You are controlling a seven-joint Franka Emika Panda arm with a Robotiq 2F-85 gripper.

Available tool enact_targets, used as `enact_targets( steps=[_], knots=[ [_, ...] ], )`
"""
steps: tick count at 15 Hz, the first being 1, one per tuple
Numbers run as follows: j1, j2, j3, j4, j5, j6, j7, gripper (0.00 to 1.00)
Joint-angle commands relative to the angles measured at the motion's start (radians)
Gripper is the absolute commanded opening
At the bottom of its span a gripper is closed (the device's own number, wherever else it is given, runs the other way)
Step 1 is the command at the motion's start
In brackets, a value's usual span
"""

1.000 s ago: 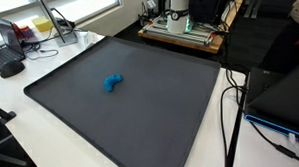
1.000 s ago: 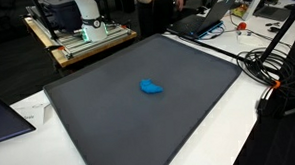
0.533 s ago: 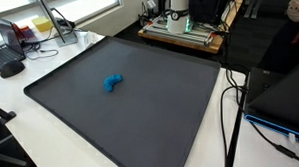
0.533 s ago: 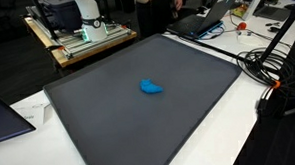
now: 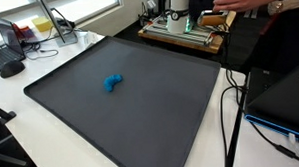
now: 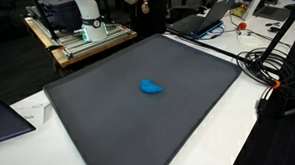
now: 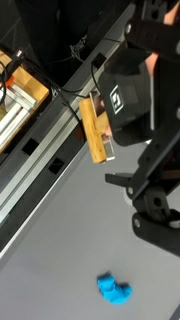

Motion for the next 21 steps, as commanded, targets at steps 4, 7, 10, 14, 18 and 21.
enact_targets(
  steps=[4, 7, 10, 14, 18, 21],
  knots=[
    [0.017, 0.007, -0.023, 0.011, -0.017, -0.023, -0.01, 1.0],
    [0.019, 0.007, -0.024, 0.01, -0.019, -0.027, -0.014, 1.0],
    [0.019, 0.008, -0.024, 0.009, -0.022, -0.028, -0.015, 1.0],
    [0.017, 0.009, -0.024, 0.011, -0.025, -0.035, -0.014, 0.95],
    [0.017, 0.011, -0.022, 0.013, -0.031, -0.04, -0.013, 0.63],
    [0.016, 0.01, -0.022, 0.012, -0.044, -0.044, -0.013, 0.41]
  ],
)
